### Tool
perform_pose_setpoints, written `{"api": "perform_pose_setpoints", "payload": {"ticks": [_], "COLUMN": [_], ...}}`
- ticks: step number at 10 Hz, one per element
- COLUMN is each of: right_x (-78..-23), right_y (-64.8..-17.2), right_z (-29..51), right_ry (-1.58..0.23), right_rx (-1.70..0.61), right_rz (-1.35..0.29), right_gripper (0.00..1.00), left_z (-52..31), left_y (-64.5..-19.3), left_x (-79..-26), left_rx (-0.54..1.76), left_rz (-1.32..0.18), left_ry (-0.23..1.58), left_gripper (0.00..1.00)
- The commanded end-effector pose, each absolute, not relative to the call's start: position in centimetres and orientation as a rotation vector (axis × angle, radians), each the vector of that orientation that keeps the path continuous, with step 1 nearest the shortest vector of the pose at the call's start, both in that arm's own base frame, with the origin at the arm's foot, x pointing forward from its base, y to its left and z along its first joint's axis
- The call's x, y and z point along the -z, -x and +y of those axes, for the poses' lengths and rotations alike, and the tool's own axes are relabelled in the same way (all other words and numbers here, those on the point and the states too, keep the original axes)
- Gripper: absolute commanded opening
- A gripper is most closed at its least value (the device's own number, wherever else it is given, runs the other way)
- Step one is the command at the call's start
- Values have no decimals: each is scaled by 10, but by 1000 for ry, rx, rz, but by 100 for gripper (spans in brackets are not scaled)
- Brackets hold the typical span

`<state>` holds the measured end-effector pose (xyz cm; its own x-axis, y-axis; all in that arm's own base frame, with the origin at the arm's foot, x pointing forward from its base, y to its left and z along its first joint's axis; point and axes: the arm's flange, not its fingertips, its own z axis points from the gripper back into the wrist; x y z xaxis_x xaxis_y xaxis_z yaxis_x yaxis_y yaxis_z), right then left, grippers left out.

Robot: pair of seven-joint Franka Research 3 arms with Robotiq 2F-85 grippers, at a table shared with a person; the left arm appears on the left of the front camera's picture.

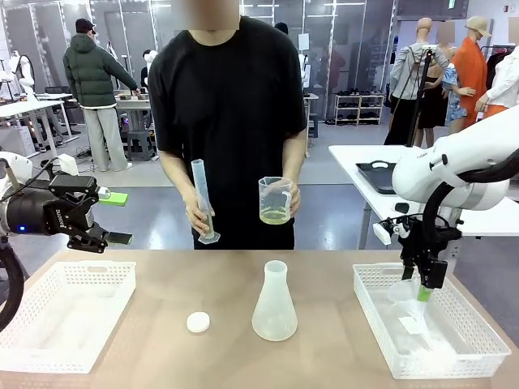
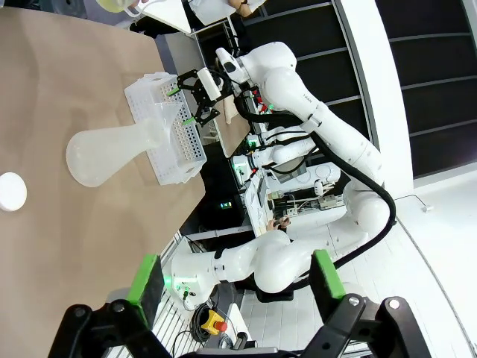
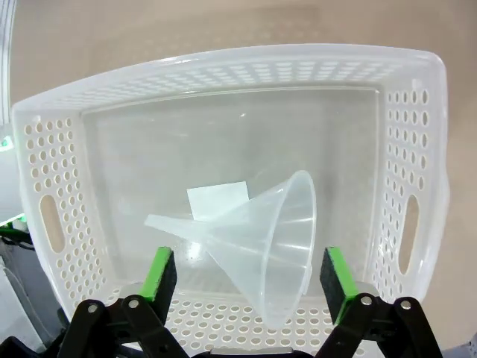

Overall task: Prepare the solutions needed for the experiment.
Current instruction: Pick up the Plastic Funnel and insert it into the Big flask.

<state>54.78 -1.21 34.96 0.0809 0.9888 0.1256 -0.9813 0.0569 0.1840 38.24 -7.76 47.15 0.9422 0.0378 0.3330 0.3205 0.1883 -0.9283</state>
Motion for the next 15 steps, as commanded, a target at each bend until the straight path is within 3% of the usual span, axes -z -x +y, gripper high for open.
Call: {"api": "perform_pose_setpoints", "payload": {"ticks": [1, 9, 13, 15], "right_x": [-349, -344, -344, -366], "right_y": [-555, -559, -558, -546], "right_z": [-16, -16, -12, -3], "right_ry": [-298, -287, -268, -175], "right_rx": [-1521, -1505, -1492, -1422], "right_rz": [51, 84, 75, 40], "right_gripper": [80, 1, 2, 2], "left_z": [-79, -79, -79, -79], "left_y": [-383, -383, -383, -383], "left_x": [-473, -473, -473, -473], "left_rx": [194, 194, 194, 194], "left_rz": [-309, -309, -309, -309], "left_ry": [1400, 1400, 1400, 1400], "left_gripper": [100, 100, 100, 100]}}
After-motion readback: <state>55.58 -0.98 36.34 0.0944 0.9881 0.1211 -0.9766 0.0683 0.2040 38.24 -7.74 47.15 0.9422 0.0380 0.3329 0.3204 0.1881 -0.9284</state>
